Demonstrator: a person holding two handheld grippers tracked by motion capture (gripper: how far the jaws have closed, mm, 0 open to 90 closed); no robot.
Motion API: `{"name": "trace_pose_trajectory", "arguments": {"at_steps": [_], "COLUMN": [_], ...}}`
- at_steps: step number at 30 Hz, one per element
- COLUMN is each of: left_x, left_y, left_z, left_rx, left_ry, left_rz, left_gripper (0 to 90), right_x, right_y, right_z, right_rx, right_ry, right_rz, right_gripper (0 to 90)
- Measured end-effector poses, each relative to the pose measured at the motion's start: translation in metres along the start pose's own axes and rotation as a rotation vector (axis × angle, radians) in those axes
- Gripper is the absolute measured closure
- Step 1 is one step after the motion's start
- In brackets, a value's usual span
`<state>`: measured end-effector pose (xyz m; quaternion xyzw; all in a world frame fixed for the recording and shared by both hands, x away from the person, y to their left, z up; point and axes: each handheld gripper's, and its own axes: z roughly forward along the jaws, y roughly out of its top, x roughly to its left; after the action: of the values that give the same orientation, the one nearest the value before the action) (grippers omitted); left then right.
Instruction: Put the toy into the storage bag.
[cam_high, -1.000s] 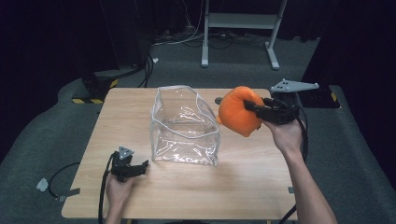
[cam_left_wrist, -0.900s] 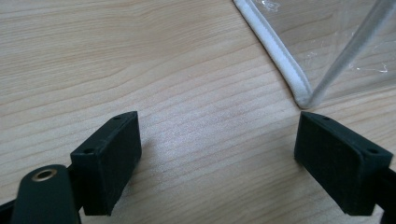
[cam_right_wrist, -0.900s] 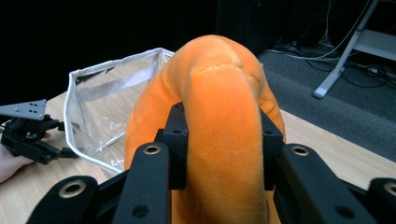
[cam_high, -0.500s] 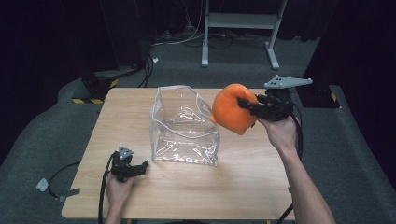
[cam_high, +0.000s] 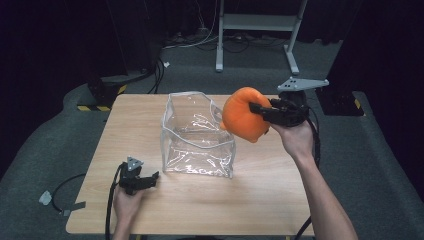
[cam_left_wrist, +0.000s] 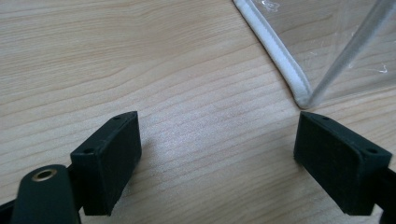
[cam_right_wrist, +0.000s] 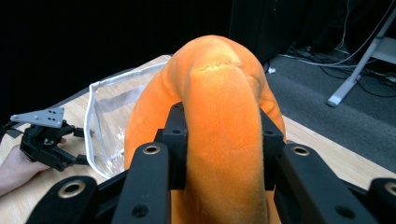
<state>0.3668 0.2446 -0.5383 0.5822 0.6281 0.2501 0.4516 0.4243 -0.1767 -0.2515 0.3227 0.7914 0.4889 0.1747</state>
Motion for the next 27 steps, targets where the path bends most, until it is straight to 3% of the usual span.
{"name": "trace_pose_trajectory", "arguments": {"at_steps": [27], "left_x": [0.001], "left_y": [0.000], "left_z": [-0.001], "left_rx": [0.014], "left_ry": [0.000], "left_rz": [0.015], "left_gripper": [15.0], "right_x": [0.015], "right_y": [0.016], "right_z": [0.019], "right_rx": [-0.001], "right_ry": [0.043], "right_rz": [-0.019], "right_gripper": [66.2]}}
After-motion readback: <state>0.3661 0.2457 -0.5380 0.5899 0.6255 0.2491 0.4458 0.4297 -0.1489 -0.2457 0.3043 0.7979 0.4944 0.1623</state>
